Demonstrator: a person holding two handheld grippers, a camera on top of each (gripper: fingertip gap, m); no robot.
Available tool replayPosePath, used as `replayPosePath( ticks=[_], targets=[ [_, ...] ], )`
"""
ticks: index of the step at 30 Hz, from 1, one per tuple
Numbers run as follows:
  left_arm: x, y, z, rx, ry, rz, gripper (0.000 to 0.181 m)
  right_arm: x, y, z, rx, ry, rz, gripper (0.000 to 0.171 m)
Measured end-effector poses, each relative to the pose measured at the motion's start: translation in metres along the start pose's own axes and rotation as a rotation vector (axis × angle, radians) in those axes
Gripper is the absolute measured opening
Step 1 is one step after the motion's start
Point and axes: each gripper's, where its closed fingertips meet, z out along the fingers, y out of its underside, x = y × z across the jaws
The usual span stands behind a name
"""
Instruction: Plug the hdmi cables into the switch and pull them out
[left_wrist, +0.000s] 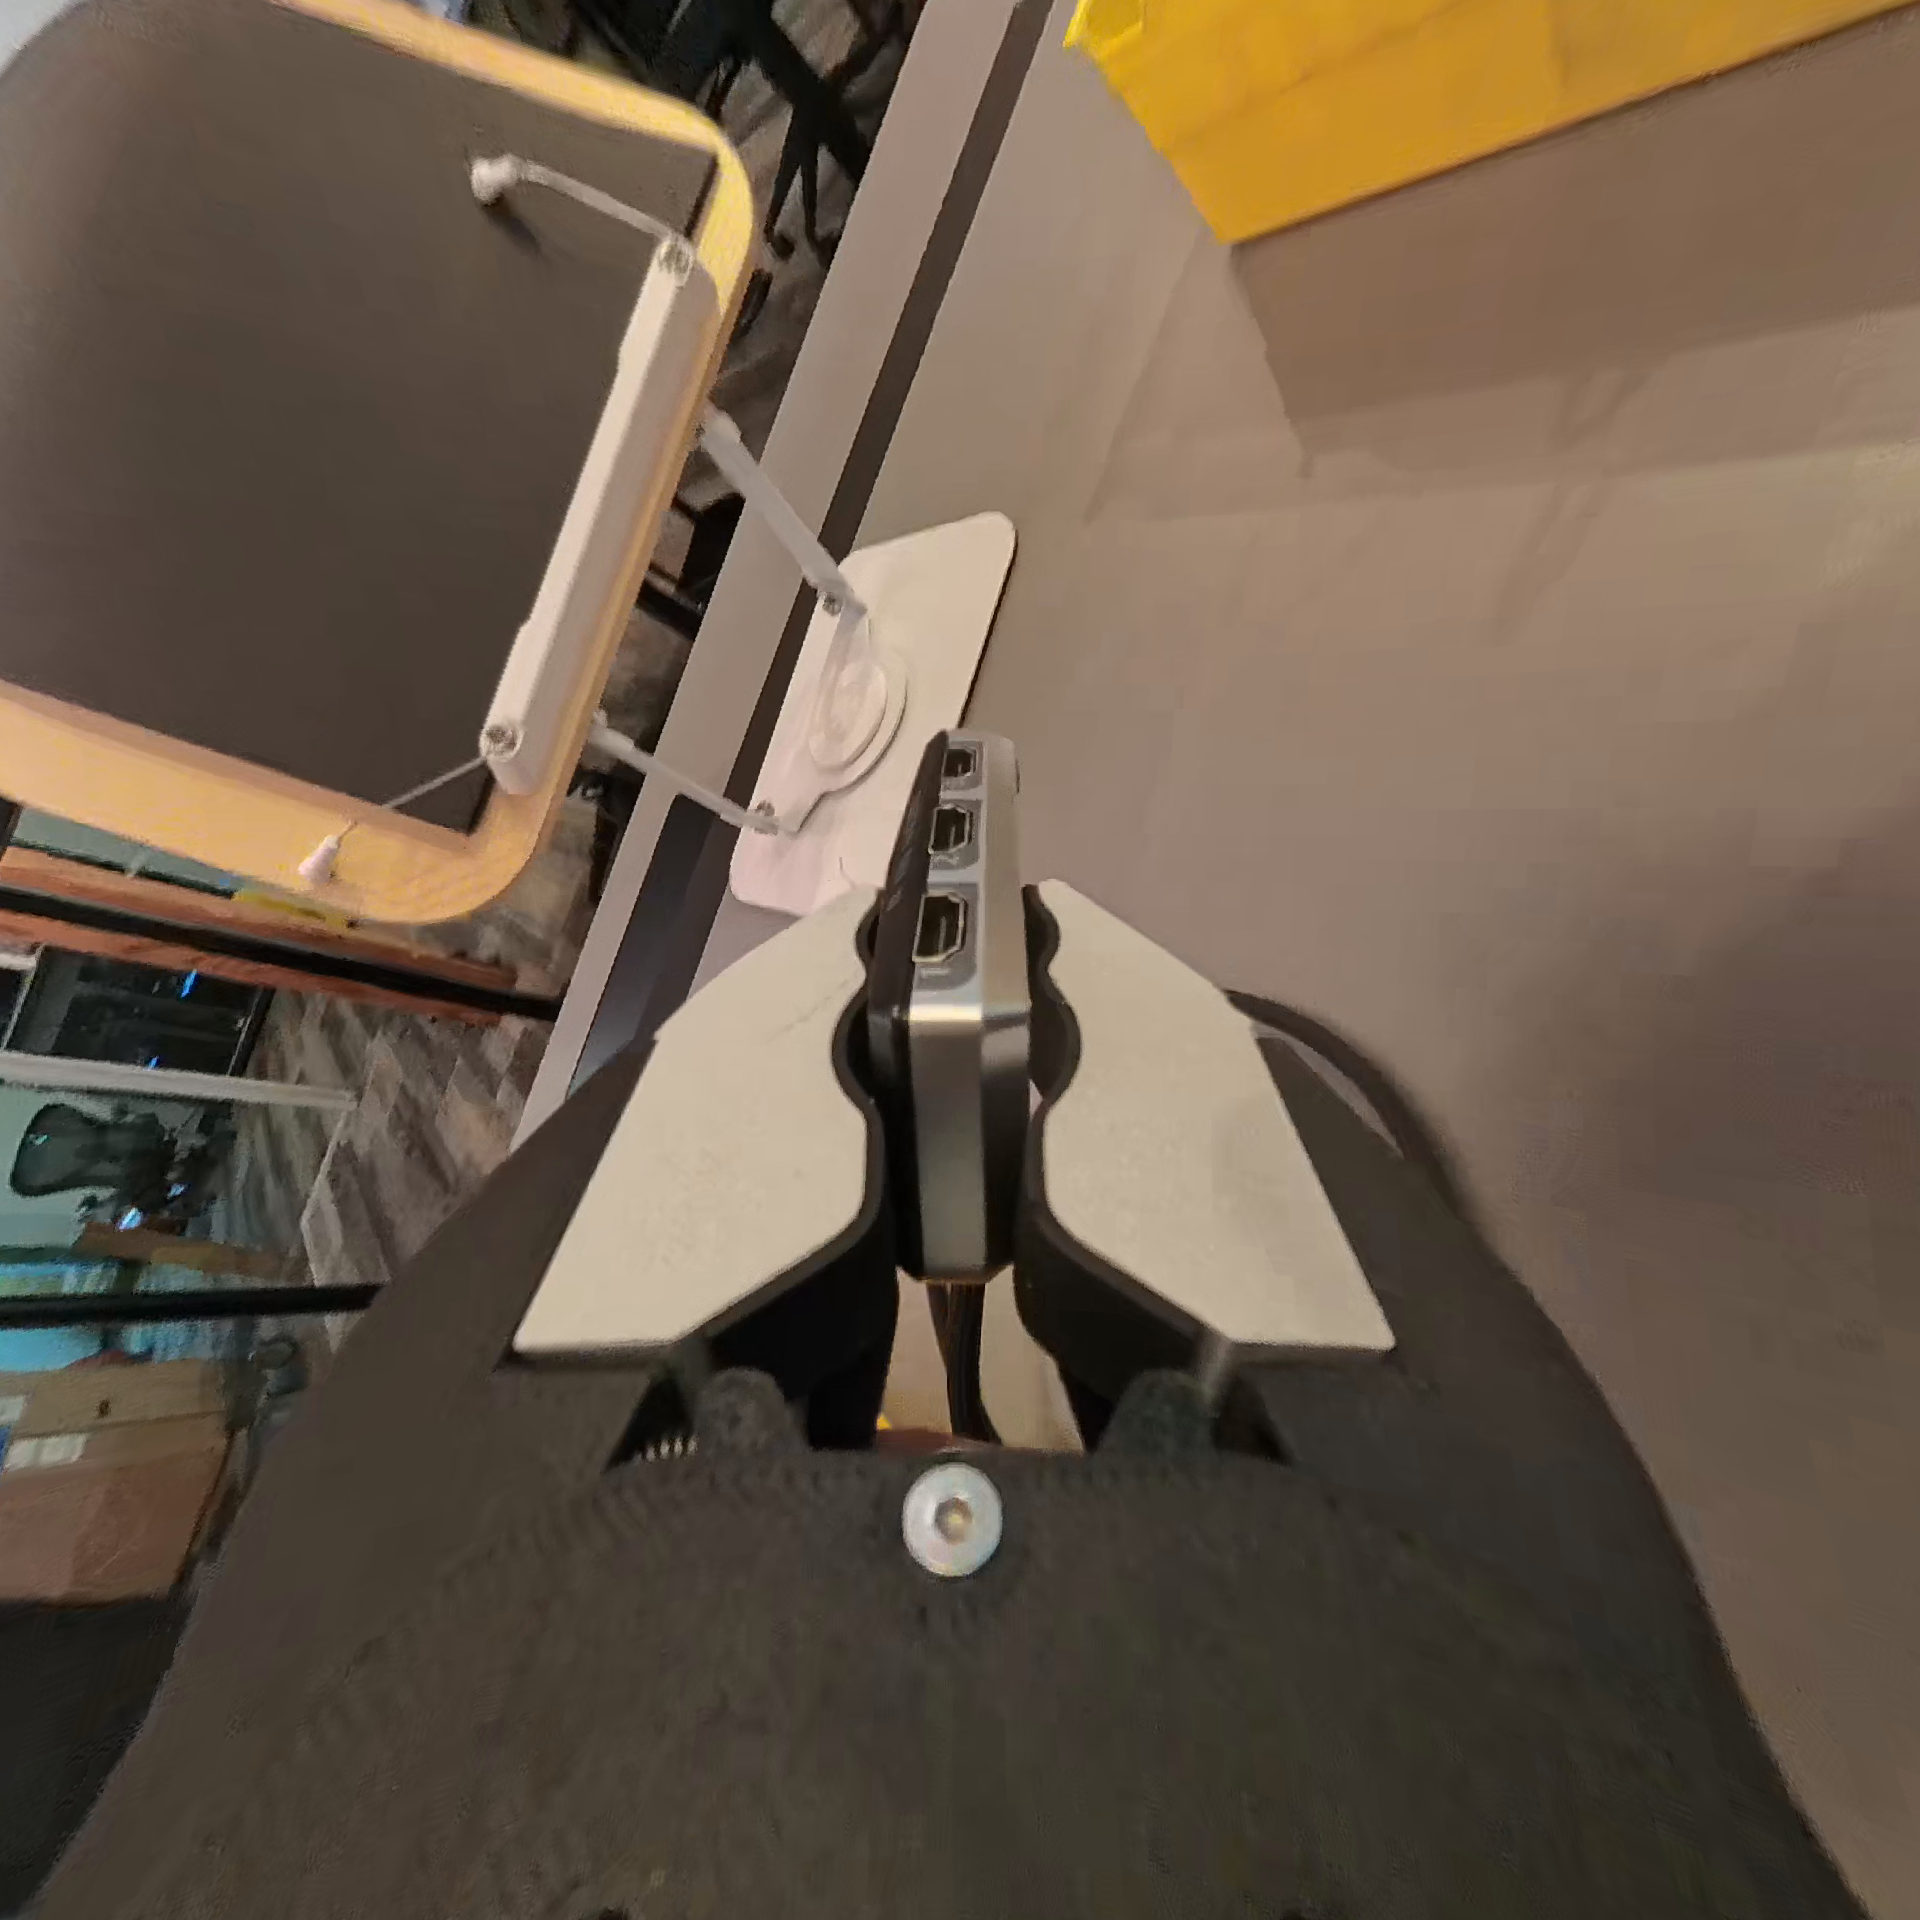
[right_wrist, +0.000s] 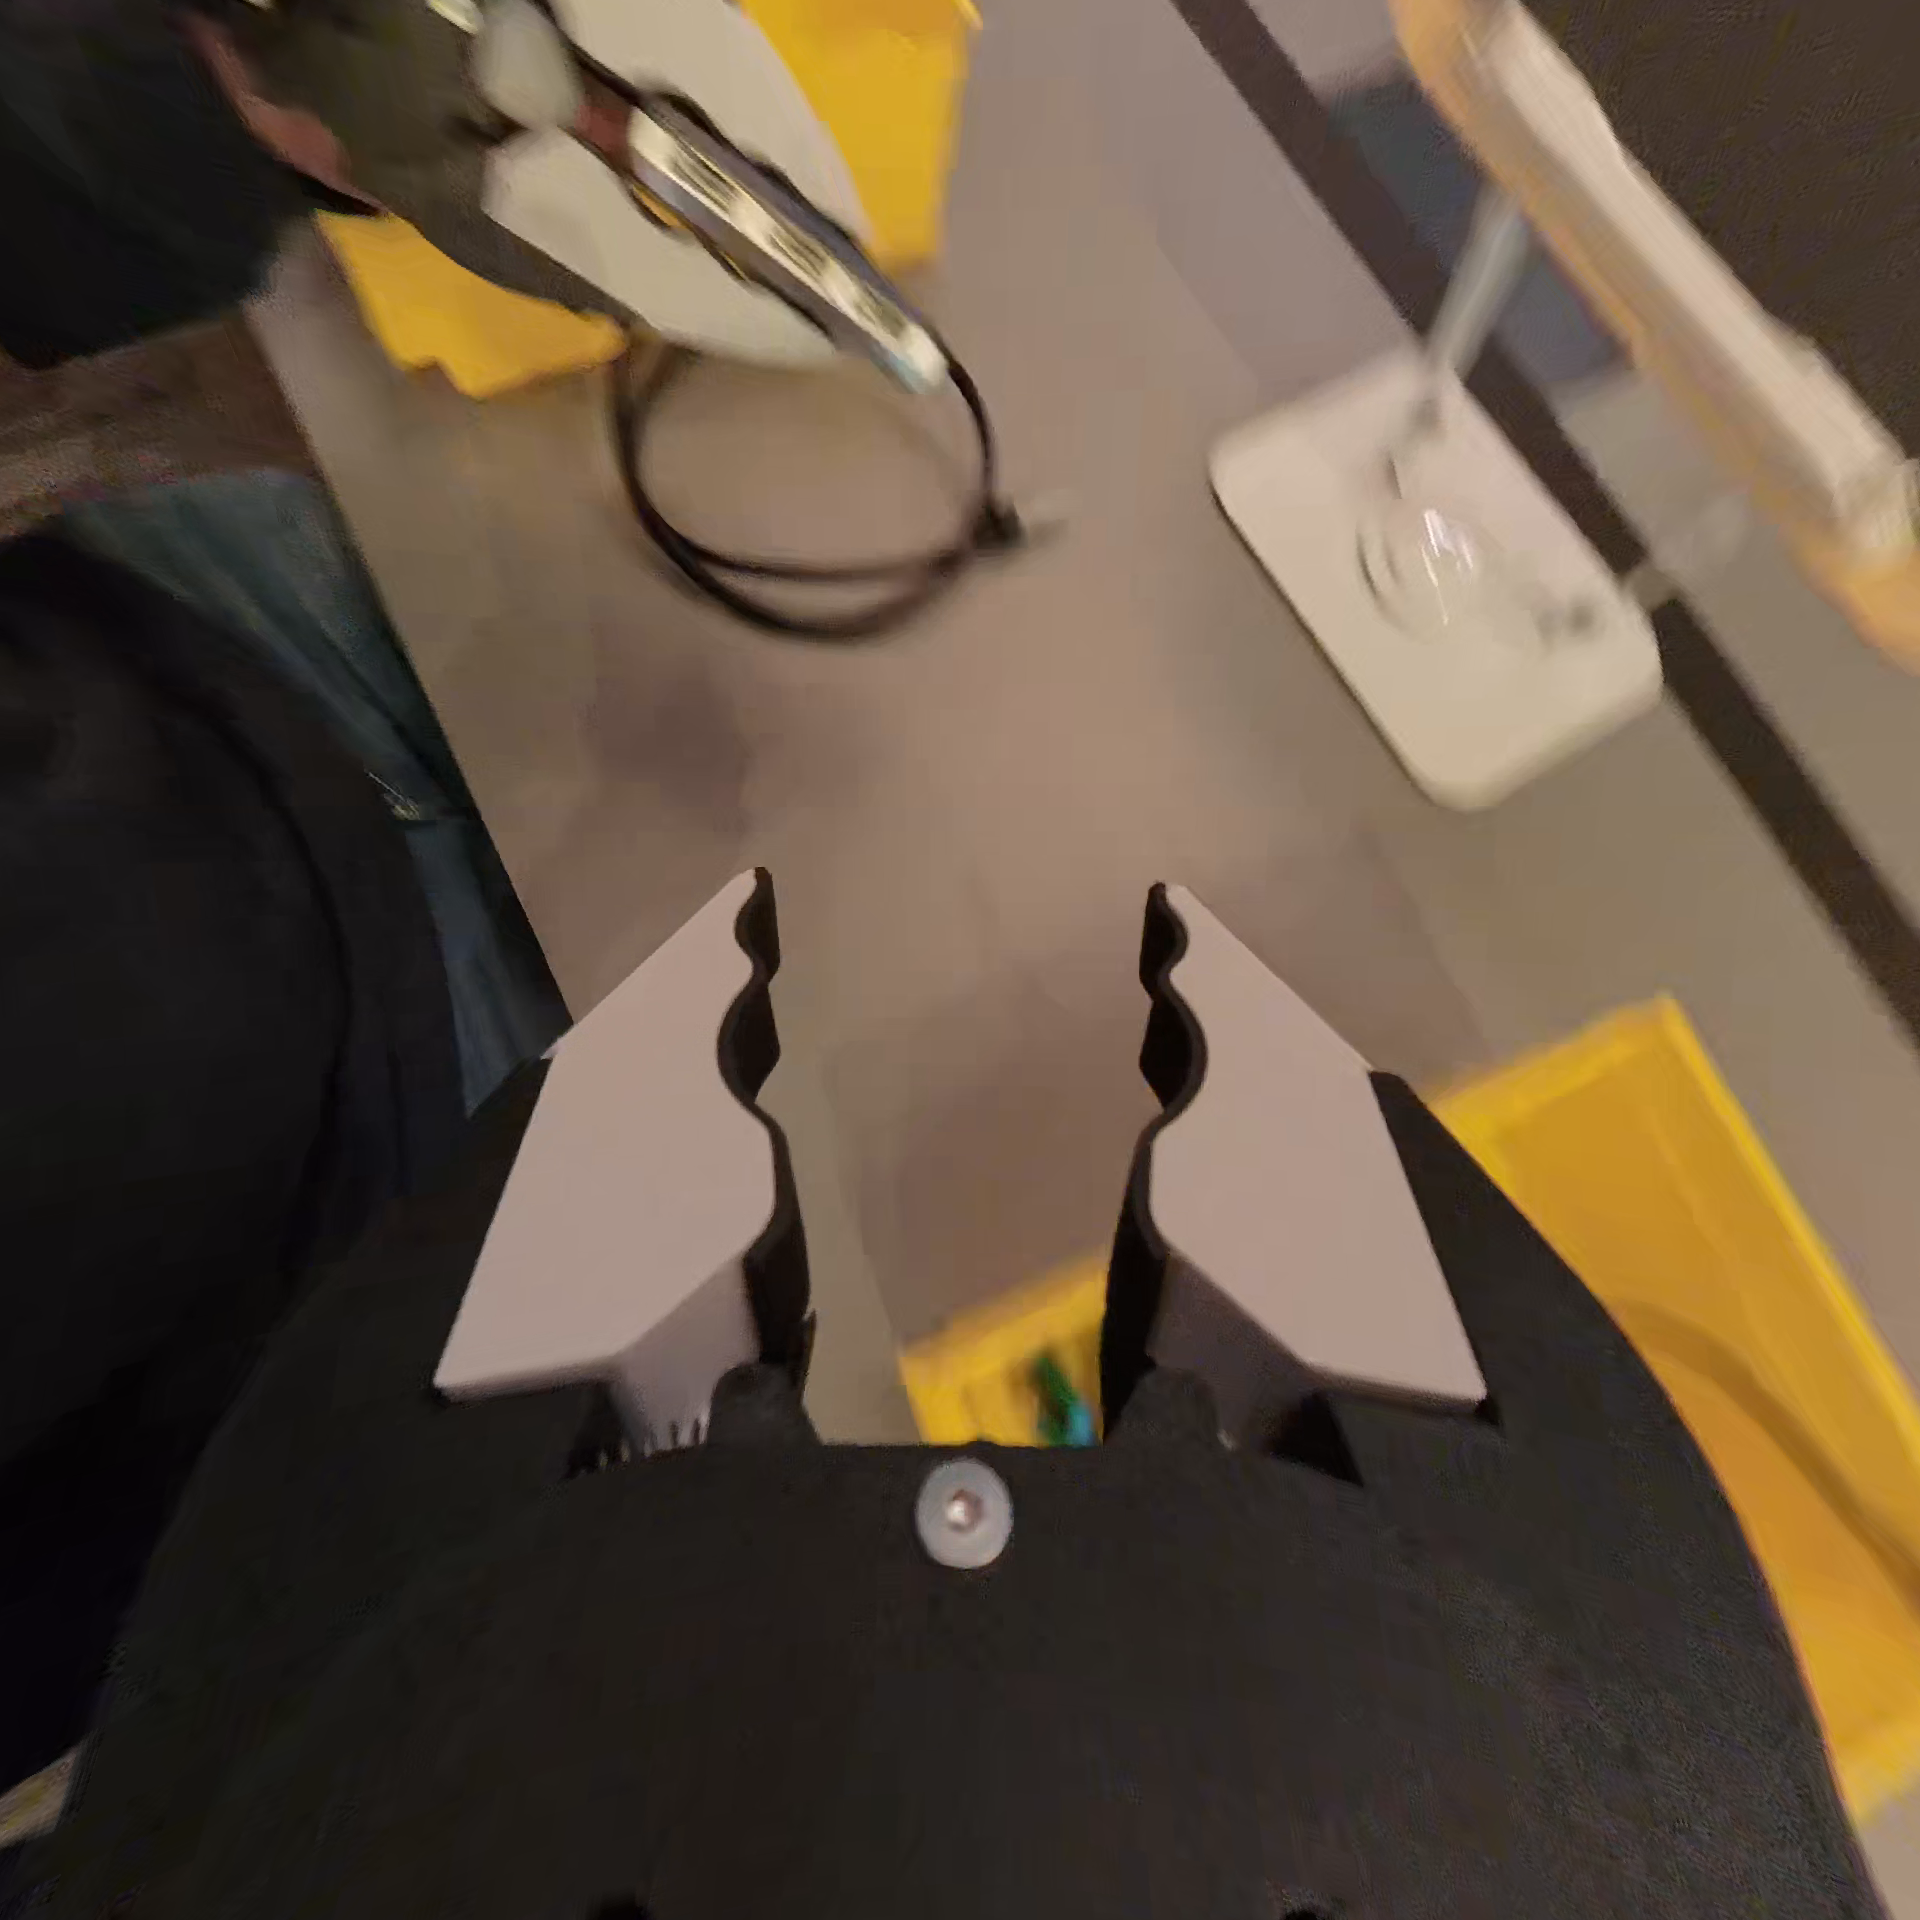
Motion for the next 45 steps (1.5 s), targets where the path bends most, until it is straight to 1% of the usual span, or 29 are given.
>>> replayPosePath(
  ticks=[2, 3, 4, 6, 8, 9, 10, 13, 15, 16, 17, 19, 20, 25, 29, 33, 38, 41, 45],
  targets=[
    [0.005, -0.014, -0.007, 0.059, 0.042, -0.01, 0.023, -0.028, -0.032, 0.038, 0.048, -0.074, -0.13, 0.071],
    [0.007, -0.02, -0.01, 0.075, 0.057, -0.009, 0.023, -0.035, -0.046, 0.057, 0.073, -0.081, -0.206, 0.072],
    [0.009, -0.025, -0.014, 0.089, 0.077, -0.001, 0.022, -0.041, -0.056, 0.076, 0.092, -0.09, -0.275, 0.066],
    [0.017, -0.036, -0.022, 0.127, 0.124, 0.025, 0.022, -0.046, -0.068, 0.109, 0.074, -0.096, -0.368, 0.06],
    [0.02, -0.042, -0.029, 0.136, 0.152, 0.044, 0.023, -0.048, -0.076, 0.13, 0.062, -0.081, -0.48, 0.047],
    [0.022, -0.045, -0.032, 0.146, 0.167, 0.052, 0.022, -0.049, -0.079, 0.135, 0.05, -0.083, -0.518, 0.039],
    [0.023, -0.047, -0.035, 0.154, 0.18, 0.055, 0.023, -0.052, -0.081, 0.138, 0.046, -0.093, -0.556, 0.025],
    [0.024, -0.045, -0.038, 0.16, 0.214, 0.05, 0.022, -0.054, -0.083, 0.138, 0.025, -0.055, -0.663, 0.018],
    [0.02, -0.049, -0.041, 0.201, 0.224, 0.006, 0.023, -0.053, -0.087, 0.131, 0.026, -0.036, -0.649, 0.017],
    [0.014, -0.053, -0.043, 0.218, 0.206, -0.013, 0.027, -0.049, -0.089, 0.127, 0.024, -0.021, -0.627, 0.017],
    [0.007, -0.055, -0.047, 0.234, 0.181, -0.025, 0.036, -0.043, -0.093, 0.121, 0.029, 0.003, -0.607, 0.017],
    [-0.01, -0.06, -0.057, 0.262, 0.13, -0.042, 0.055, -0.031, -0.103, 0.104, 0.055, 0.038, -0.56, 0.017],
    [-0.019, -0.062, -0.064, 0.276, 0.108, -0.049, 0.058, -0.024, -0.109, 0.093, 0.07, 0.06, -0.538, 0.017],
    [-0.07, -0.068, -0.101, 0.36, -0.049, -0.113, 0.061, 0.019, -0.138, 0.03, 0.126, 0.2, -0.456, 0.017],
    [-0.093, -0.064, -0.119, 0.382, -0.116, -0.147, 0.061, 0.063, -0.155, -0.032, 0.142, 0.361, -0.408, 0.017],
    [-0.097, -0.057, -0.118, 0.351, -0.134, -0.14, 0.06, 0.104, -0.166, -0.105, 0.163, 0.527, -0.346, 0.017],
    [-0.088, -0.051, -0.105, 0.302, -0.109, -0.113, 0.058, 0.144, -0.16, -0.189, 0.127, 0.73, -0.301, 0.017],
    [-0.083, -0.049, -0.097, 0.291, -0.088, -0.118, 0.058, 0.161, -0.158, -0.231, 0.155, 0.817, -0.244, 0.017],
    [-0.074, -0.046, -0.088, 0.263, -0.064, -0.11, 0.058, 0.187, -0.155, -0.277, 0.179, 0.926, -0.179, 0.017]
  ],
)
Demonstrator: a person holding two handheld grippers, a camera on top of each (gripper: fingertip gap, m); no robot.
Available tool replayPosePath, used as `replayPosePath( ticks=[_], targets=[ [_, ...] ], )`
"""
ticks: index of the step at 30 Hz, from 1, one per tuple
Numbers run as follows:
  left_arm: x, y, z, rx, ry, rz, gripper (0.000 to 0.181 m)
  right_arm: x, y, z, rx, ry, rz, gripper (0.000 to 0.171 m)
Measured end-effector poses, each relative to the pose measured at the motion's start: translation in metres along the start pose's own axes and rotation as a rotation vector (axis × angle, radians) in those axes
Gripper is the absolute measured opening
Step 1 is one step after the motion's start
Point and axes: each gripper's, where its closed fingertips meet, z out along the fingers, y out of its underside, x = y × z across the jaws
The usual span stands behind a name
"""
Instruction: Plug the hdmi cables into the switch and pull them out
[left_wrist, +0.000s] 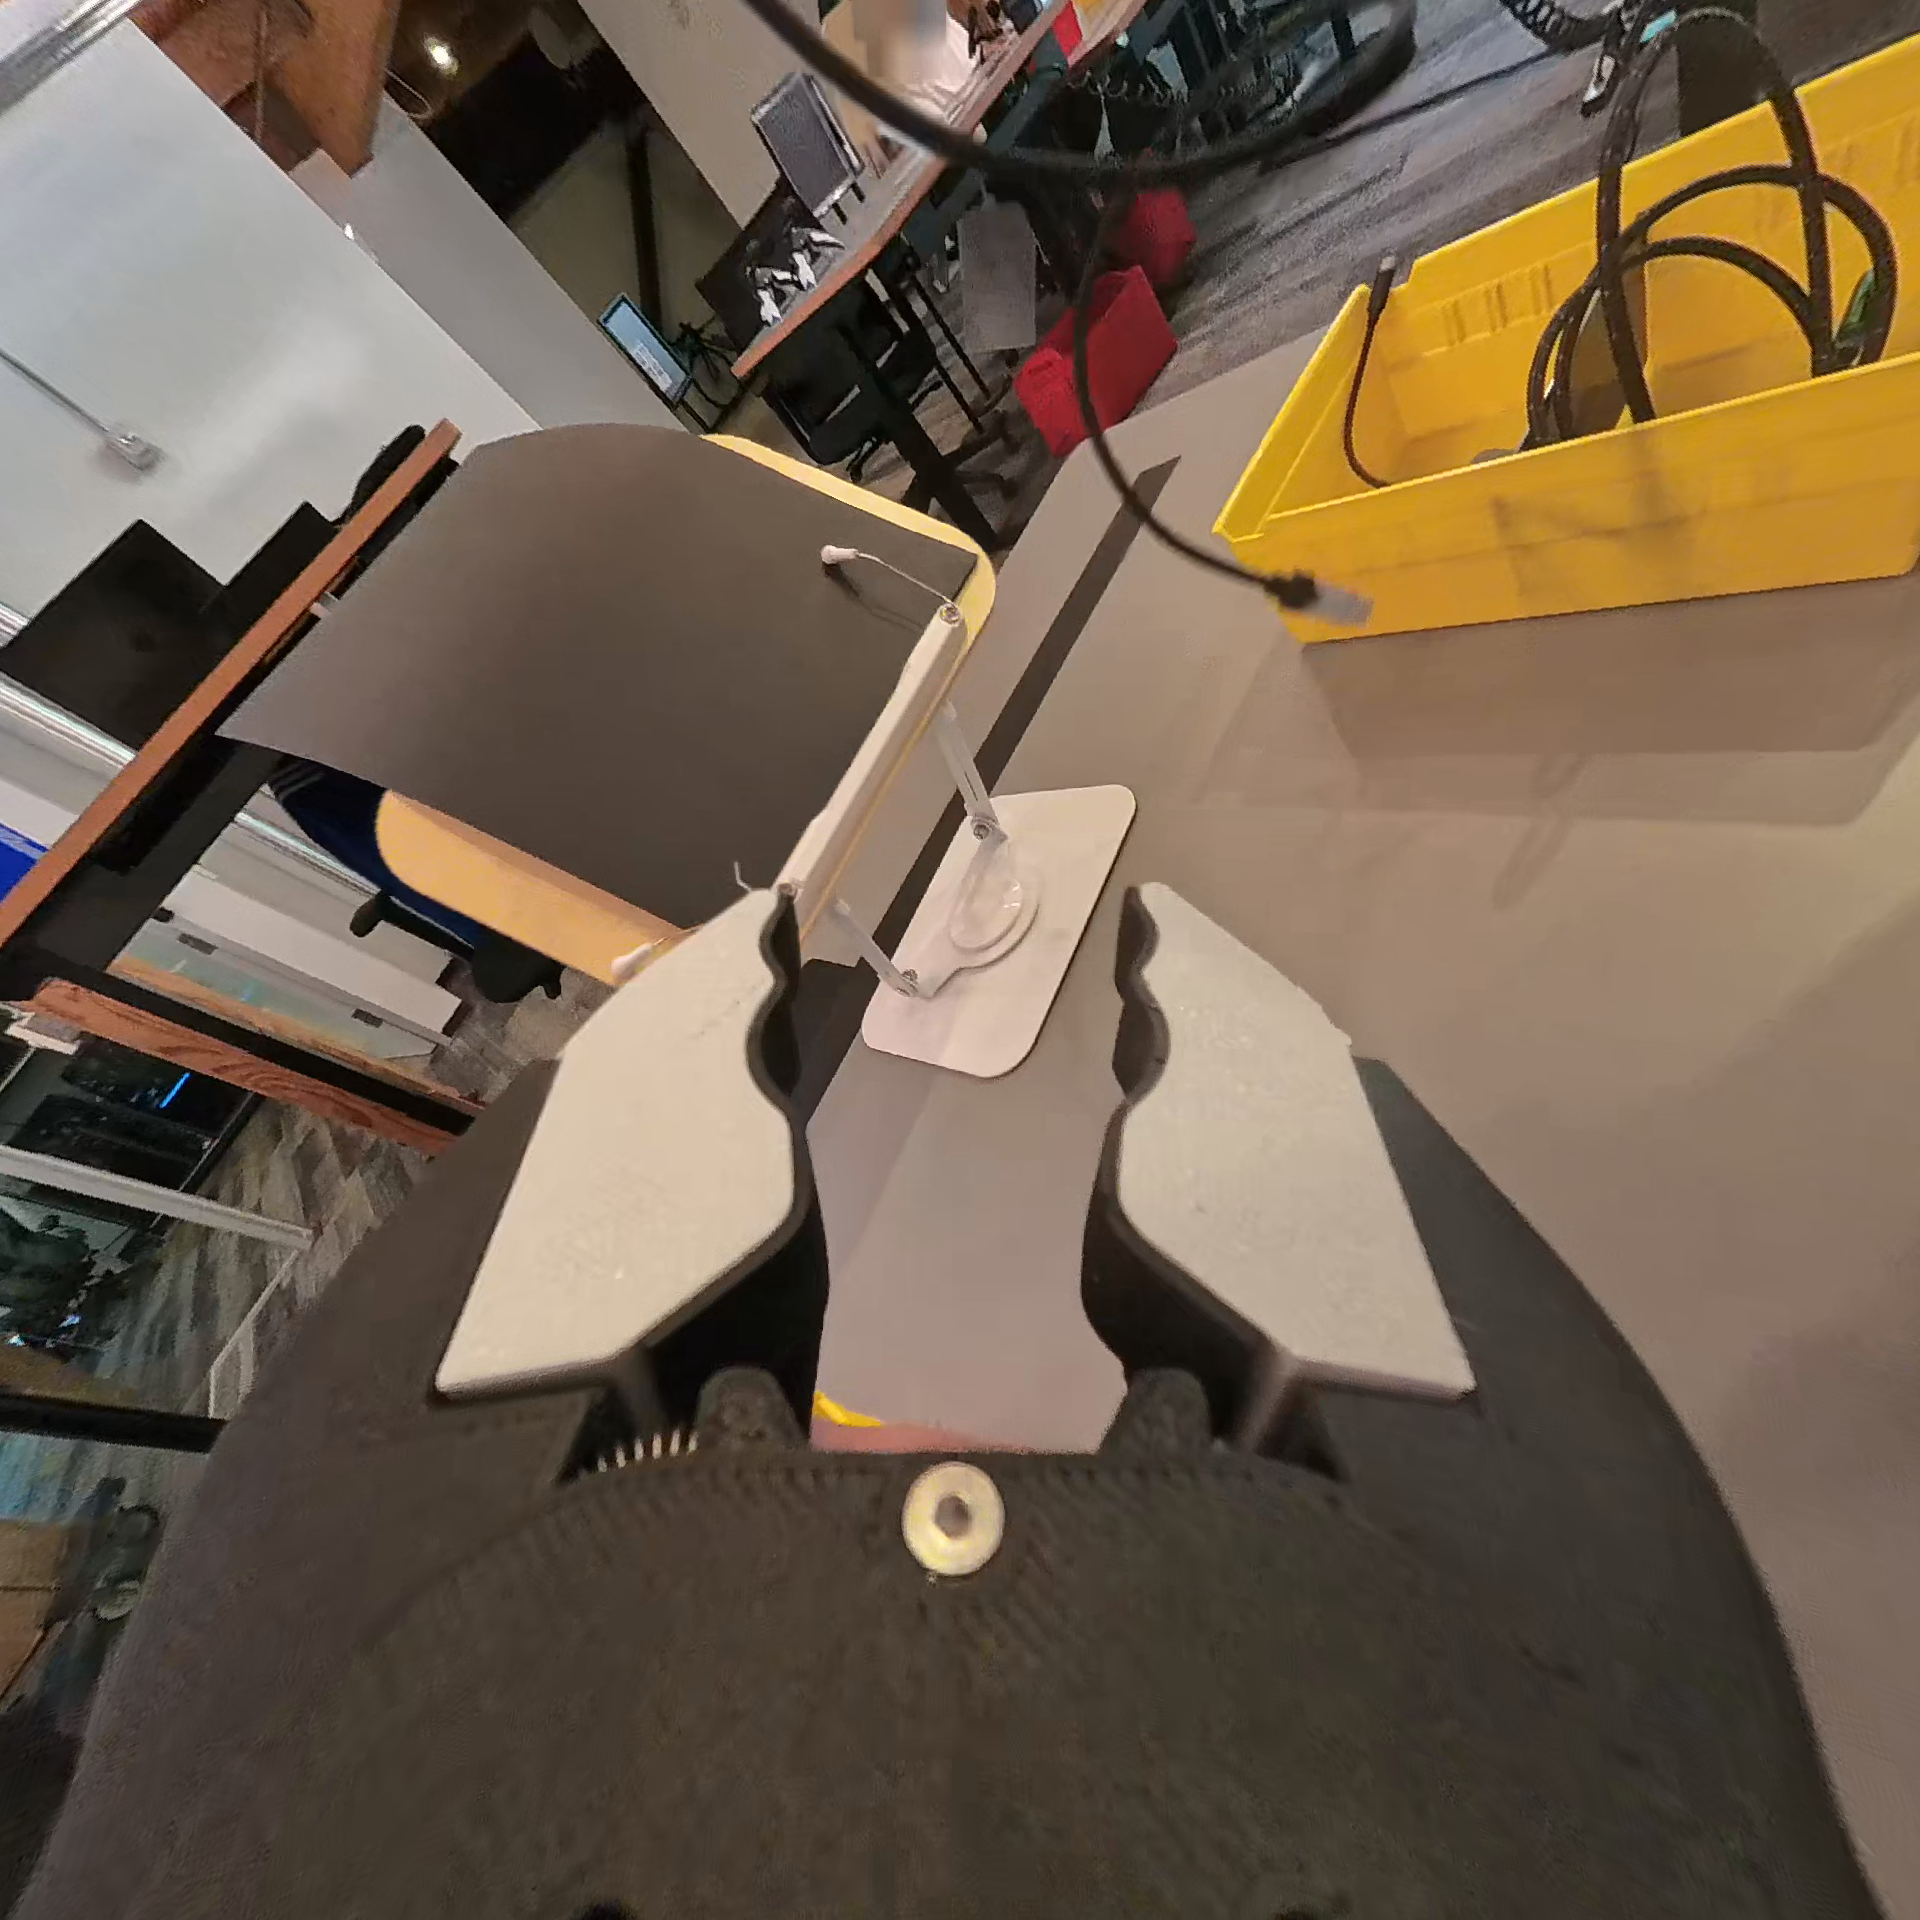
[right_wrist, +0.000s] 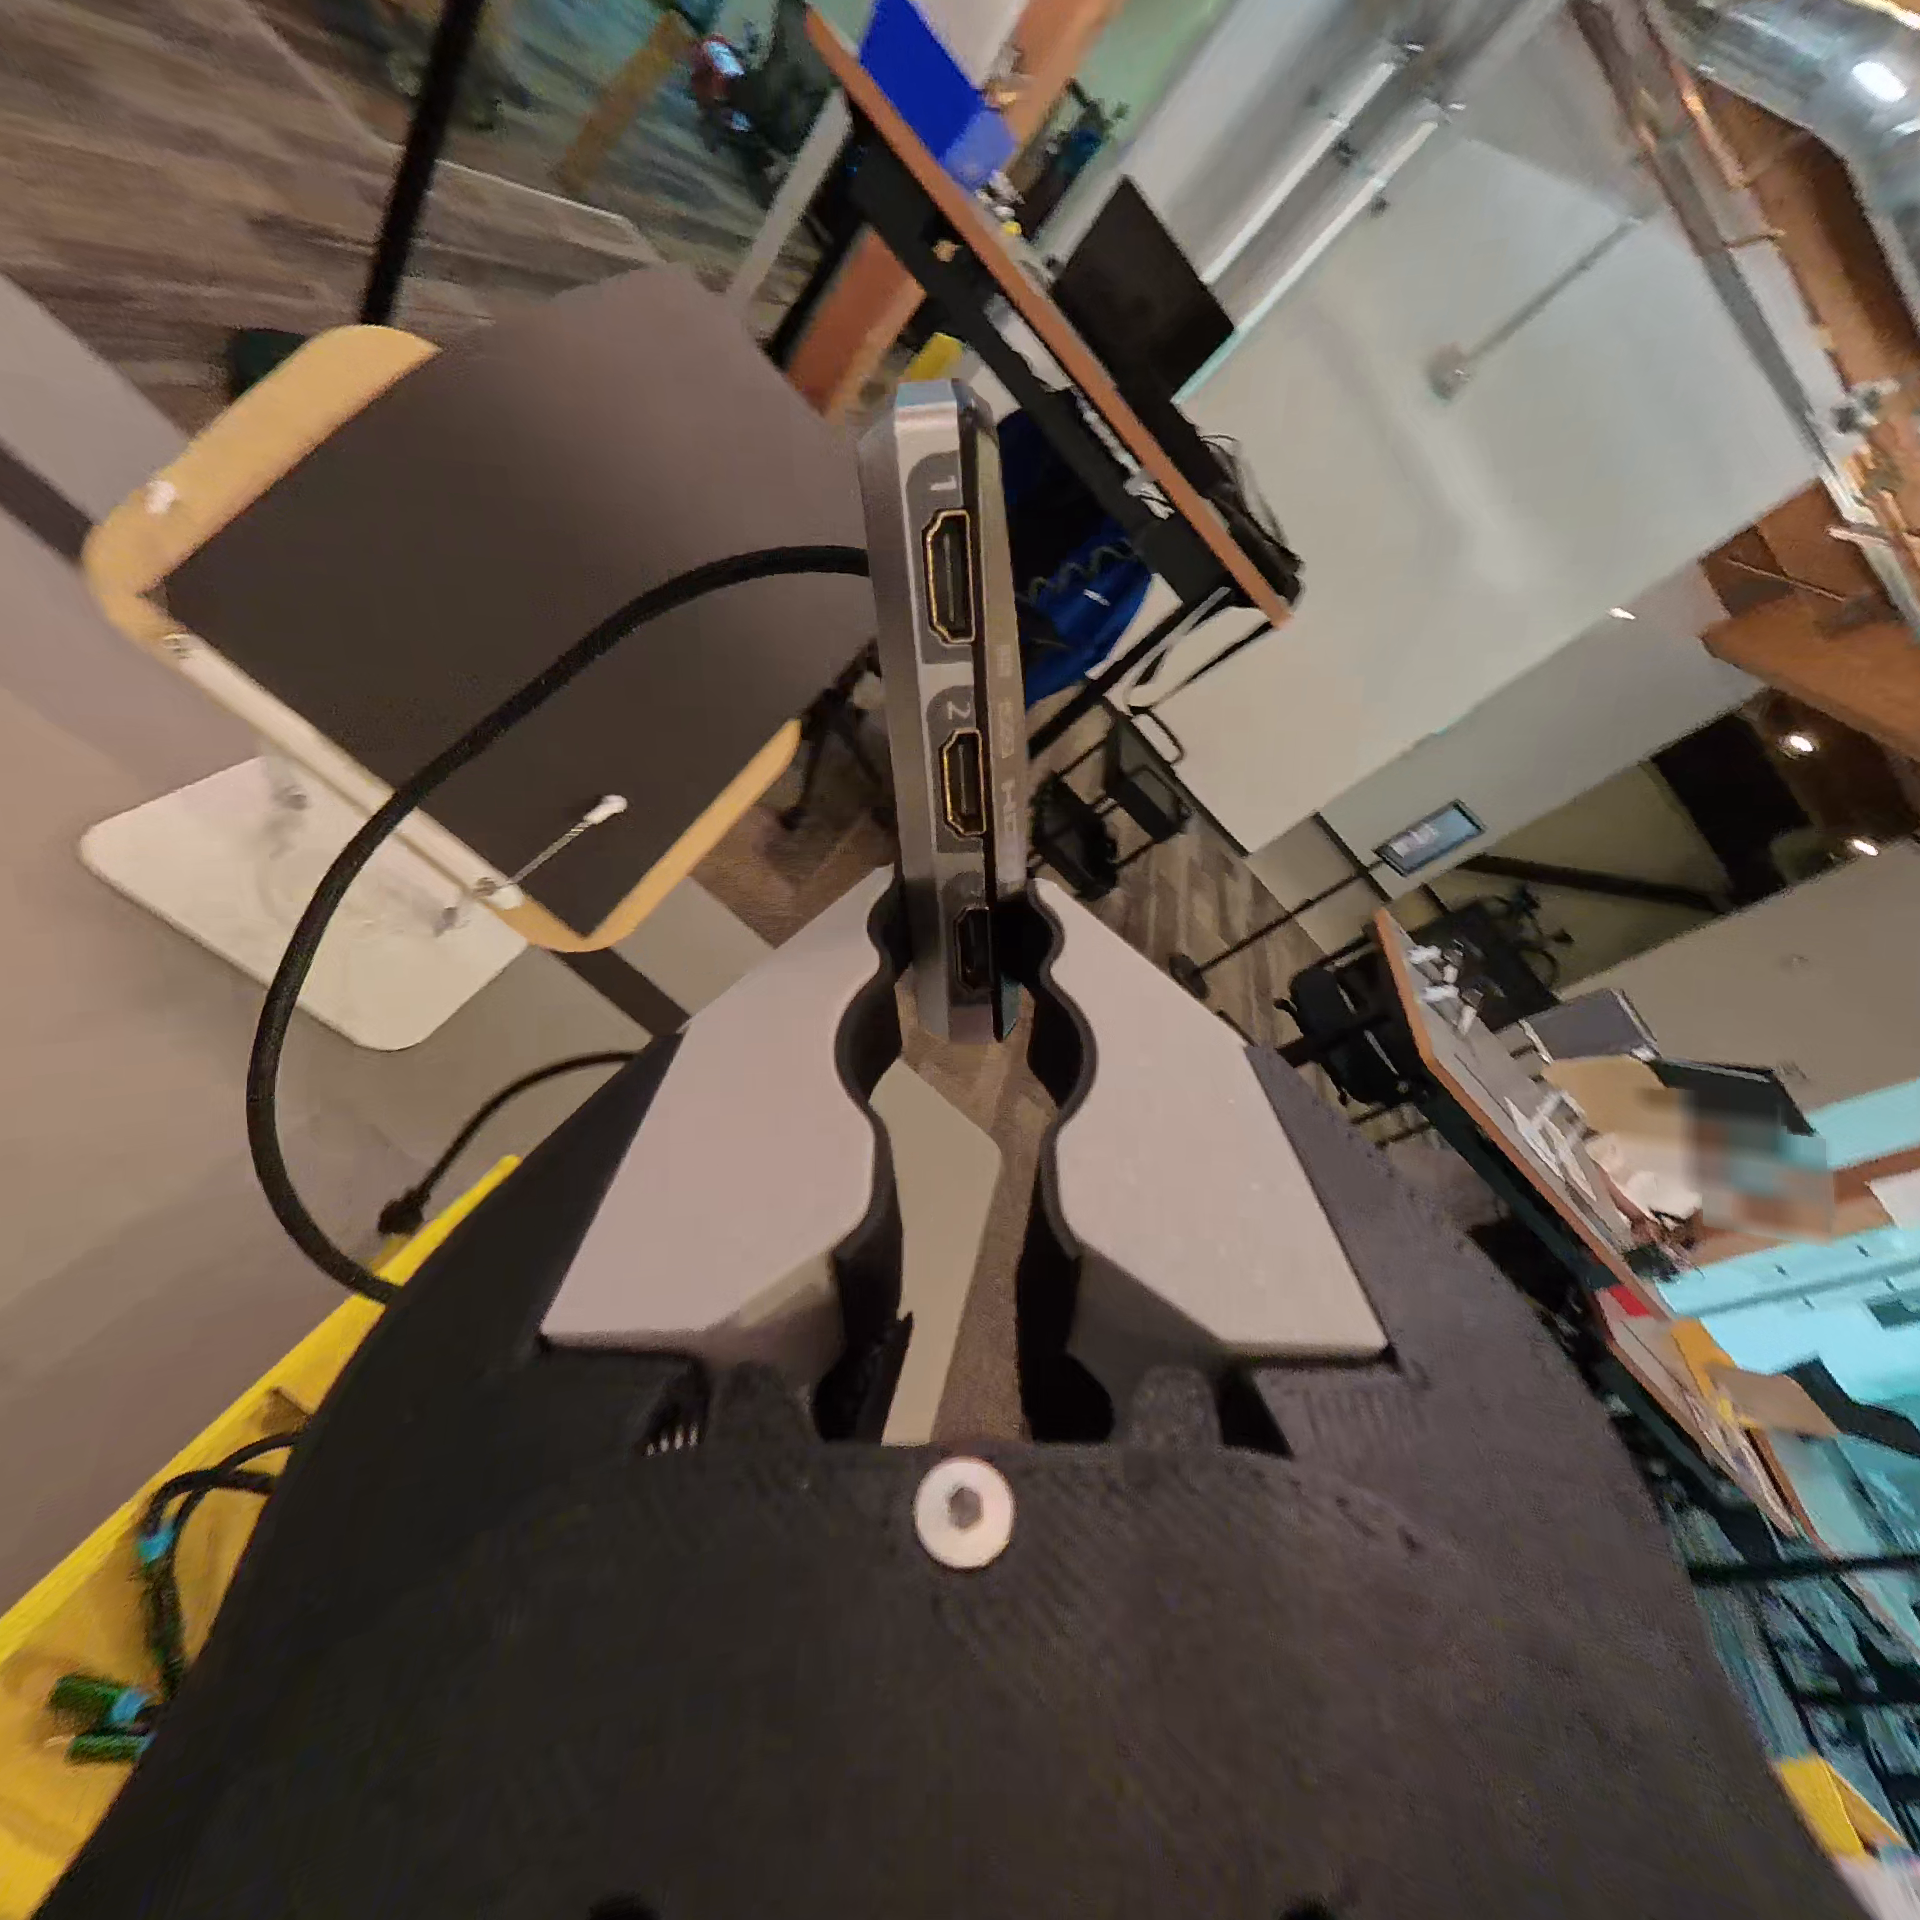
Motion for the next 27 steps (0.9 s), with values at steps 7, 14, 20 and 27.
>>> replayPosePath(
  ticks=[7, 14, 20, 27],
  targets=[
    [0.01, 0.008, 0.009, -0.03, 0.027, 0.0, 0.058, 0.08, -0.001, -0.023, 0.053, 0.178, 0.088, 0.017],
    [0.022, 0.022, 0.021, -0.065, 0.067, -0.01, 0.058, 0.13, -0.004, -0.05, 0.086, 0.288, 0.124, 0.017],
    [0.031, 0.03, 0.027, -0.091, 0.1, -0.007, 0.059, 0.113, 0.012, -0.039, 0.039, 0.206, 0.137, 0.017],
    [0.037, 0.036, 0.029, -0.114, 0.126, -0.003, 0.059, 0.035, 0.086, 0.019, -0.197, 0.001, 0.093, 0.017]
  ],
)
